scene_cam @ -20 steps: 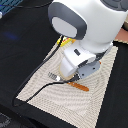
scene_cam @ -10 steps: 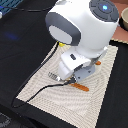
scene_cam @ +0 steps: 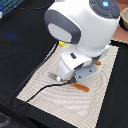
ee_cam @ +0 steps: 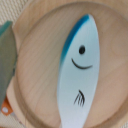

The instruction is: Interact with the objects in diverse but meaningful ways.

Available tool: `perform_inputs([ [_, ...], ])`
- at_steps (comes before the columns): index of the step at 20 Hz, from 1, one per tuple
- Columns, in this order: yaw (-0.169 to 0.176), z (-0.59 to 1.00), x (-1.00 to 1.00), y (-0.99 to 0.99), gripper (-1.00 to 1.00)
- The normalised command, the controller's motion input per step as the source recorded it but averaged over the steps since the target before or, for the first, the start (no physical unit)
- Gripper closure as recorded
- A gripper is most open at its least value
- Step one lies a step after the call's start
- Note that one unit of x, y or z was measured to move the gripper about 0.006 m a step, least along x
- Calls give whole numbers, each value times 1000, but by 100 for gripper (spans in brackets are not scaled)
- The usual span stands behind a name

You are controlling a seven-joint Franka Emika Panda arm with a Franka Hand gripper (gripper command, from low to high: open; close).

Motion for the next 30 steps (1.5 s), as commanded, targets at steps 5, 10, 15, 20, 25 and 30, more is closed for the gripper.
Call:
perform_inputs([
  [5,55,765,-679,703,-100],
  [10,21,498,-702,822,-100],
  [15,0,0,-803,744,-100],
  [20,0,-387,-726,423,-100],
  [25,-32,-428,-733,291,-100],
  [30,-75,-433,-684,254,-100],
])
